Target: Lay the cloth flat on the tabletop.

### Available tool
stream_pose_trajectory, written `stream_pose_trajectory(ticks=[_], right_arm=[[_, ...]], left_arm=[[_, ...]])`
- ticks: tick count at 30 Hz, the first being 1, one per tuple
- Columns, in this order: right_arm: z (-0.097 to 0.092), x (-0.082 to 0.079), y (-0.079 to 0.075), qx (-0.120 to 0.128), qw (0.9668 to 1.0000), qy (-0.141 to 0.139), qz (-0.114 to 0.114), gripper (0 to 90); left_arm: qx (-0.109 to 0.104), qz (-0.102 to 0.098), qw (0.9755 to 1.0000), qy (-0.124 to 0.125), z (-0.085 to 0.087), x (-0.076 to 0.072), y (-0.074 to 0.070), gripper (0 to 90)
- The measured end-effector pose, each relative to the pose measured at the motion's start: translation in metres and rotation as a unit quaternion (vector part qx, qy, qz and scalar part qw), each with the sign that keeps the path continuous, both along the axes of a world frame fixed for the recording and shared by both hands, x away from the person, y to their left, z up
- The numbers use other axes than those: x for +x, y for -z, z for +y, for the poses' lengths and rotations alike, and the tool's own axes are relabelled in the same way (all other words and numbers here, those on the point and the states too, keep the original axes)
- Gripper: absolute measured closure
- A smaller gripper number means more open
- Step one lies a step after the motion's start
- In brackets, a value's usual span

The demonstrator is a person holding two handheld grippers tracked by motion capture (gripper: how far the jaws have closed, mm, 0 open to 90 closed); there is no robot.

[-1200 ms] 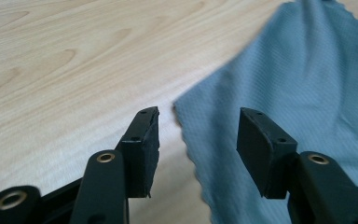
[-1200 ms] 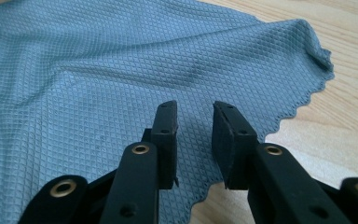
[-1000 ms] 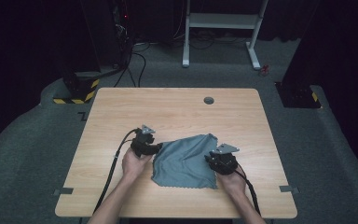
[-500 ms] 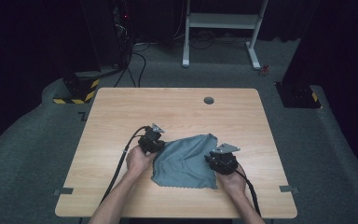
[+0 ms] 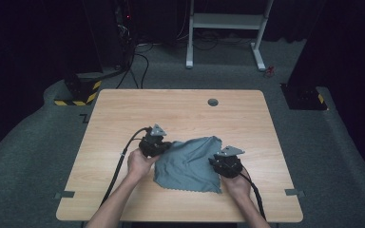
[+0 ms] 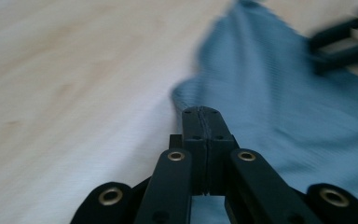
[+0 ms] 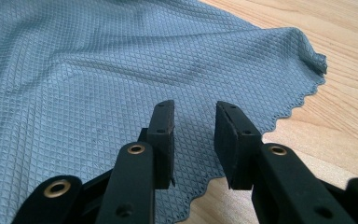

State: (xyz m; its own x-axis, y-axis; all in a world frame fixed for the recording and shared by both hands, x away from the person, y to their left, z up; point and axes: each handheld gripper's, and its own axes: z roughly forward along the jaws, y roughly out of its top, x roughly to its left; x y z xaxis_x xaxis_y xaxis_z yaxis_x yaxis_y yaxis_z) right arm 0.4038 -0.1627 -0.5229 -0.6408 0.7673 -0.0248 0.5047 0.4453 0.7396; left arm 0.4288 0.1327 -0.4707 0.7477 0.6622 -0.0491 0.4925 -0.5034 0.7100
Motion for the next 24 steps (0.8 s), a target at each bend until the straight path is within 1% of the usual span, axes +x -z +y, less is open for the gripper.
stream_pose_trajectory(ticks=[1, 3, 5, 6, 7, 8, 9, 11, 12, 13, 15, 16, 17, 18, 19, 20, 21, 22, 23, 24], right_arm=[[0.0, 0.0, 0.0, 0.0, 1.0, 0.0, 0.0, 68.5], [0.0, 0.0, 0.0, -0.001, 1.0, -0.001, -0.001, 68.5], [0.0, 0.0, 0.0, 0.0, 1.0, 0.0, 0.0, 68.5], [0.0, 0.0, 0.0, -0.001, 1.0, -0.001, -0.001, 68.5], [0.0, 0.0, 0.0, -0.001, 1.0, -0.001, -0.001, 68.5], [0.0, 0.0, 0.0, 0.0, 1.0, -0.001, -0.001, 68.5], [0.0, 0.0, 0.0, 0.0, 1.0, 0.0, -0.001, 68.5], [0.0, 0.0, 0.0, 0.0, 1.0, -0.001, -0.001, 68.5], [0.0, 0.0, 0.0, 0.0, 1.0, -0.001, -0.001, 68.5], [0.0, 0.0, 0.0, 0.0, 1.0, 0.0, 0.0, 68.5], [0.0, 0.0, 0.0, -0.001, 1.0, -0.001, -0.001, 68.5], [0.0, 0.0, 0.0, 0.0, 1.0, 0.0, 0.001, 68.5], [0.0, 0.0, 0.0, -0.001, 1.0, 0.0, 0.001, 68.5], [0.0, 0.0, 0.0, 0.0, 1.0, 0.0, 0.0, 68.5], [0.0, 0.0, 0.0, 0.0, 1.0, 0.0, 0.0, 68.5], [0.0, 0.0, 0.0, 0.001, 1.0, 0.0, 0.0, 68.5], [0.0, 0.0, 0.0, 0.0, 1.0, -0.001, -0.001, 68.4], [0.0, 0.0, 0.0, 0.0, 1.0, 0.0, 0.0, 68.5], [0.0, 0.0, 0.0, 0.0, 1.0, -0.001, -0.001, 68.4], [0.0, 0.0, 0.0, 0.0, 1.0, -0.001, -0.001, 68.4]], left_arm=[[0.004, 0.009, 0.9997, 0.023, -0.006, -0.008, 0.003, 89.4], [0.015, 0.021, 0.9986, 0.045, -0.014, -0.017, 0.008, 89.2], [0.034, 0.036, 0.9962, 0.071, -0.024, -0.026, 0.017, 88.9], [0.053, 0.039, 0.9945, 0.081, -0.031, -0.032, 0.024, 89.0], [0.072, 0.035, 0.9928, 0.09, -0.036, -0.036, 0.028, 88.9], [0.077, 0.025, 0.9924, 0.093, -0.04, -0.04, 0.032, 88.7], [0.075, 0.03, 0.9922, 0.094, -0.041, -0.041, 0.032, 88.0], [0.068, 0.035, 0.993, 0.09, -0.041, -0.041, 0.031, 84.5], [0.066, 0.031, 0.9938, 0.084, -0.041, -0.041, 0.03, 77.9], [0.067, 0.021, 0.9947, 0.075, -0.04, -0.041, 0.027, 72.9], [0.058, 0.011, 0.9962, 0.064, -0.037, -0.041, 0.023, 70.3], [0.051, 0.004, 0.9973, 0.053, -0.034, -0.039, 0.02, 69.4], [0.039, 0.001, 0.9986, 0.036, -0.031, -0.037, 0.017, 68.9], [0.04, -0.003, 0.9991, 0.013, -0.026, -0.033, 0.014, 69.1], [0.037, -0.001, 0.9992, -0.011, -0.024, -0.029, 0.014, 70.0], [0.037, -0.001, 0.9992, -0.011, -0.024, -0.029, 0.014, 70.7], [0.032, 0.007, 0.9988, -0.038, -0.018, -0.02, 0.015, 70.8], [0.026, 0.02, 0.9983, -0.047, -0.017, -0.016, 0.018, 70.2], [0.026, 0.02, 0.9983, -0.047, -0.017, -0.016, 0.018, 68.9], [0.02, 0.035, 0.998, -0.049, -0.017, -0.012, 0.023, 68.0]])
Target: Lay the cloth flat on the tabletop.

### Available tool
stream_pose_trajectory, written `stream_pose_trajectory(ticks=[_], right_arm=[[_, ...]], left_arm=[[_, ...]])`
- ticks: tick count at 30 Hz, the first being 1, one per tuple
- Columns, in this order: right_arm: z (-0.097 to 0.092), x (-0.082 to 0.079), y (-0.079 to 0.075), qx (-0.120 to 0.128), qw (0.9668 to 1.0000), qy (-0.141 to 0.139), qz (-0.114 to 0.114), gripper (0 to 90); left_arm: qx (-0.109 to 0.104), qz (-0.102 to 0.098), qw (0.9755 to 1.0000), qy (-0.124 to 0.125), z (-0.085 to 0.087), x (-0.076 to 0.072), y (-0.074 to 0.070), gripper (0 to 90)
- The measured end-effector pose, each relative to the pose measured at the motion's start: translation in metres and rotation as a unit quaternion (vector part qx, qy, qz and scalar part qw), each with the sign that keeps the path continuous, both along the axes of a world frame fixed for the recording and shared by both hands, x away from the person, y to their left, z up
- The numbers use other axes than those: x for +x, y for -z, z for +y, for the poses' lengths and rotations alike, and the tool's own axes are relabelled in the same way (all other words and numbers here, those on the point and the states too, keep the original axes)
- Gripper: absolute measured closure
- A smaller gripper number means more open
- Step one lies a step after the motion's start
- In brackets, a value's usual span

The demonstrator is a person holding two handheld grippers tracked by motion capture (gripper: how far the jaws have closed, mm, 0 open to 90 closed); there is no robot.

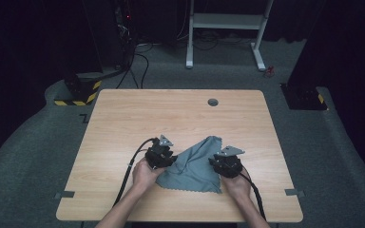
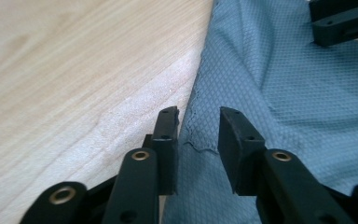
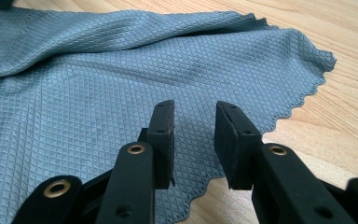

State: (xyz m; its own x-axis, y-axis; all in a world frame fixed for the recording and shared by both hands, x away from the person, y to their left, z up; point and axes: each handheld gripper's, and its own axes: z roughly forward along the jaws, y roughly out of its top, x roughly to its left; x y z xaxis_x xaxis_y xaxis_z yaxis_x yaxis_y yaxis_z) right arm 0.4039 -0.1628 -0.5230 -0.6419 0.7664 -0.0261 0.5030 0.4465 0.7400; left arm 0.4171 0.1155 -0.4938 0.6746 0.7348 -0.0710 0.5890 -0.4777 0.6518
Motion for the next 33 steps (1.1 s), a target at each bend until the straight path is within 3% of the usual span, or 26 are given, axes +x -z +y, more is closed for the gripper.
stream_pose_trajectory(ticks=[4, 9, 12, 25, 33], right_arm=[[0.0, 0.0, 0.0, 0.0, 1.0, 0.0, 0.0, 68.4], [0.0, 0.0, 0.0, -0.001, 1.0, 0.001, 0.0, 68.3], [0.0, 0.0, 0.0, -0.001, 1.0, 0.001, 0.0, 68.3], [0.0, 0.0, 0.0, -0.001, 1.0, 0.001, 0.0, 68.3], [0.0, 0.0, 0.0, -0.001, 1.0, 0.002, 0.0, 68.3]], left_arm=[[-0.002, 0.01, 0.9999, 0.007, -0.006, 0.003, 0.008, 68.2], [0.008, 0.003, 0.9999, 0.009, -0.008, 0.006, 0.011, 84.2], [-0.001, -0.001, 0.9999, 0.012, -0.006, 0.006, 0.007, 89.1], [-0.02, -0.005, 0.9998, -0.006, 0.011, 0.011, -0.002, 90.0], [0.003, -0.031, 0.9994, -0.016, 0.013, 0.028, -0.017, 90.0]])
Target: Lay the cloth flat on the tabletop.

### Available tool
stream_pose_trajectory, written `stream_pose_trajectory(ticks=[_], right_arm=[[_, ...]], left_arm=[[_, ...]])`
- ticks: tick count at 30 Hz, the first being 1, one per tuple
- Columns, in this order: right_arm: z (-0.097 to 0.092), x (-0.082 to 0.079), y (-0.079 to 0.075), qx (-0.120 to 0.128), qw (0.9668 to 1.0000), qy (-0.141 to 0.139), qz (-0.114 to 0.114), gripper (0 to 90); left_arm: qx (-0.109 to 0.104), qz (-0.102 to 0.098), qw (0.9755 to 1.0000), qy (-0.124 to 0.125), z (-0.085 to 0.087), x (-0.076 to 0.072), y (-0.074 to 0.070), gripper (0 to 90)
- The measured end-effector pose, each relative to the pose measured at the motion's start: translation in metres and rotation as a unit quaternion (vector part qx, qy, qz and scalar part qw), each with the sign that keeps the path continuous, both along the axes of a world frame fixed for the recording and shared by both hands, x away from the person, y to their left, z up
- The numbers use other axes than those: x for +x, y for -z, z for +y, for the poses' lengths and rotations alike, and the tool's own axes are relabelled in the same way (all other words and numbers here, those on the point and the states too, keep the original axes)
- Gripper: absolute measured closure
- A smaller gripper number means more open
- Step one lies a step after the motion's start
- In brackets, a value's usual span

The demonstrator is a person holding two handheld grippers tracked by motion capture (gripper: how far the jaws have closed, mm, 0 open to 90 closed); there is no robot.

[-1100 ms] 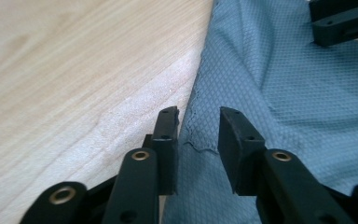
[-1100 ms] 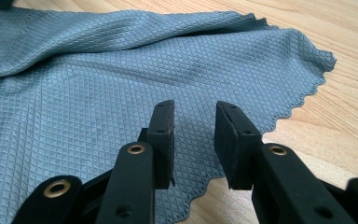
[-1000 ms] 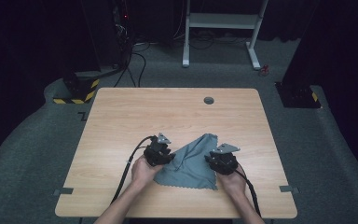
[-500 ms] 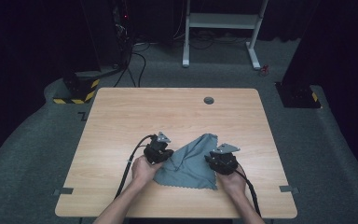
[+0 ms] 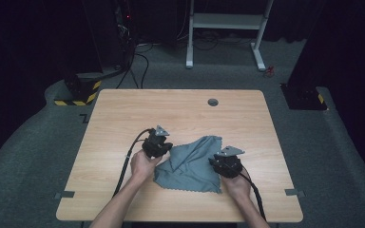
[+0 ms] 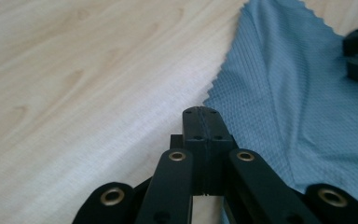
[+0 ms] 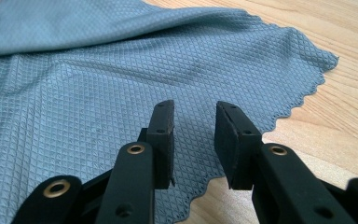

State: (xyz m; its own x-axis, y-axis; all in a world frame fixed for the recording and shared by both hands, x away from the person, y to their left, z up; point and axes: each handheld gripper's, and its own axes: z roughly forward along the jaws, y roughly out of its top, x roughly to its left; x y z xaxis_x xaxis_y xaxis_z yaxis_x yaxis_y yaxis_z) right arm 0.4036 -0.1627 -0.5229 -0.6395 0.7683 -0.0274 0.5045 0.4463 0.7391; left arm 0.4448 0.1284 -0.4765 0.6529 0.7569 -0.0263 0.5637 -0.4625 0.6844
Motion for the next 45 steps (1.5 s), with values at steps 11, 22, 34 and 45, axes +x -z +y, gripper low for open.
stream_pose_trajectory(ticks=[11, 22, 34, 45], right_arm=[[0.0, 0.0, 0.0, 0.0, 1.0, 0.0, 0.0, 68.3], [0.0, 0.0, 0.0, 0.001, 1.0, 0.003, 0.002, 68.3], [-0.002, 0.004, -0.004, 0.002, 0.9998, -0.001, 0.021, 68.7], [-0.011, -0.022, -0.013, 0.009, 0.9993, -0.015, 0.034, 67.7]], left_arm=[[0.027, -0.002, 0.9978, -0.061, 0.024, 0.034, 0.012, 90.0], [0.042, -0.01, 0.9937, -0.103, 0.028, 0.063, 0.022, 90.0], [0.0, -0.026, 0.998, -0.057, 0.032, 0.024, -0.001, 68.3], [-0.006, 0.008, 0.9999, -0.014, 0.041, -0.064, 0.016, 63.7]])
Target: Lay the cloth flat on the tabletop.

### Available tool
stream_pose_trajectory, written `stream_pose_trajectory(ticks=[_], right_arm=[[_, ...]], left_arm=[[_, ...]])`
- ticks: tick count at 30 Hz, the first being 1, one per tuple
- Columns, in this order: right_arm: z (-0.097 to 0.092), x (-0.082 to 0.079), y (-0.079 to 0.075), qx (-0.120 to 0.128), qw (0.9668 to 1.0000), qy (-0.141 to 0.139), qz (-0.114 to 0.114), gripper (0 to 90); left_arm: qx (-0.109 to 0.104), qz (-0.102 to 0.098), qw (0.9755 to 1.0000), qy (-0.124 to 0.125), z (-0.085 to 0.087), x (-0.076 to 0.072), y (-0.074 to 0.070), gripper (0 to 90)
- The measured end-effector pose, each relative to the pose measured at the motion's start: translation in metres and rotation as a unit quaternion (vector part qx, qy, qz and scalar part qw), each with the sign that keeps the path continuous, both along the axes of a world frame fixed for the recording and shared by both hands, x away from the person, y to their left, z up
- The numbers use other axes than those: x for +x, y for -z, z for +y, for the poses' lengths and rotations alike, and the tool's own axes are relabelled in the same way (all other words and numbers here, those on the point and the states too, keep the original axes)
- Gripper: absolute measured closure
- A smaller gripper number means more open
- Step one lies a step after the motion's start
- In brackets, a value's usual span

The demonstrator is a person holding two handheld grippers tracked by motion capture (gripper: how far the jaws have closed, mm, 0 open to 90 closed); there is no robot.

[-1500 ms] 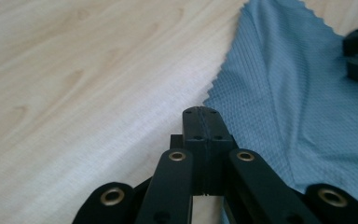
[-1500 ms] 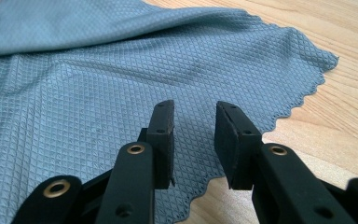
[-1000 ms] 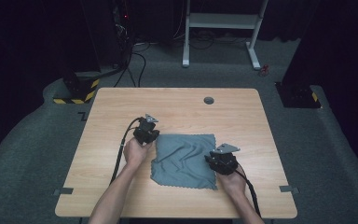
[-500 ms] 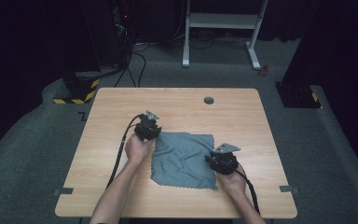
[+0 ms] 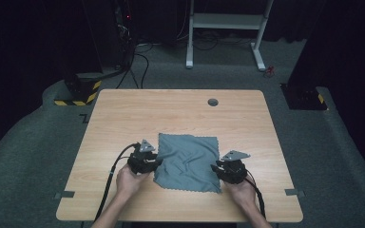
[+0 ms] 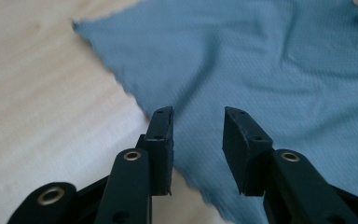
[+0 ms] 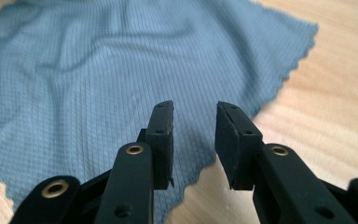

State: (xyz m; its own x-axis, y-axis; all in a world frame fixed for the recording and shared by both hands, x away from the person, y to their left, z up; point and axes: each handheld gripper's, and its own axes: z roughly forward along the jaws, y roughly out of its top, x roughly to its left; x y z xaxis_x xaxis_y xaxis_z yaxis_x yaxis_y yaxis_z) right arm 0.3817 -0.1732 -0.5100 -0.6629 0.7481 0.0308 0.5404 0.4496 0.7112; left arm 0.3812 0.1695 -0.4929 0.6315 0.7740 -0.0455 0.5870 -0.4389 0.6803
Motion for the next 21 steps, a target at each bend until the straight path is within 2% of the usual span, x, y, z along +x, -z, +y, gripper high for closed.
stream_pose_trajectory(ticks=[2, 5, 9, 10, 13, 15, 17, 19, 20, 21], right_arm=[[-0.001, 0.0, 0.002, 0.006, 0.9999, 0.007, 0.012, 67.5], [-0.002, 0.0, 0.001, 0.009, 0.9998, 0.011, 0.013, 66.8], [0.0, -0.001, 0.001, 0.01, 0.9999, 0.009, 0.01, 67.1], [0.0, -0.001, 0.001, 0.01, 0.9999, 0.004, 0.003, 67.3], [0.002, -0.003, 0.0, 0.012, 0.9999, -0.005, -0.003, 69.8], [0.003, -0.009, -0.002, 0.019, 0.9997, -0.017, 0.0, 72.4], [0.003, -0.018, -0.003, 0.014, 0.9995, -0.028, -0.006, 73.8], [0.004, -0.029, -0.002, 0.007, 0.9992, -0.038, -0.005, 74.6], [0.004, -0.034, -0.001, 0.001, 0.9991, -0.042, -0.007, 74.7], [0.003, -0.037, -0.001, 0.003, 0.9991, -0.042, -0.003, 74.8]], left_arm=[[0.001, 0.01, 0.9999, -0.008, 0.003, -0.008, 0.005, 63.6], [-0.004, 0.017, 0.9998, -0.011, 0.003, -0.017, 0.008, 63.5], [-0.016, 0.011, 0.9998, -0.01, 0.005, -0.029, 0.007, 62.9], [-0.018, 0.011, 0.9997, -0.009, 0.005, -0.032, 0.008, 62.8], [-0.012, 0.004, 0.9999, -0.007, 0.004, -0.037, 0.009, 62.6], [-0.004, -0.003, 1.0, -0.006, 0.001, -0.043, 0.012, 62.9], [-0.011, -0.003, 0.9999, -0.008, -0.001, -0.048, 0.016, 63.3], [-0.008, -0.001, 1.0, -0.005, -0.006, -0.052, 0.021, 63.8], [-0.006, -0.01, 0.9999, -0.003, -0.007, -0.054, 0.022, 64.0], [-0.006, -0.011, 0.9999, -0.005, -0.009, -0.055, 0.022, 64.9]])
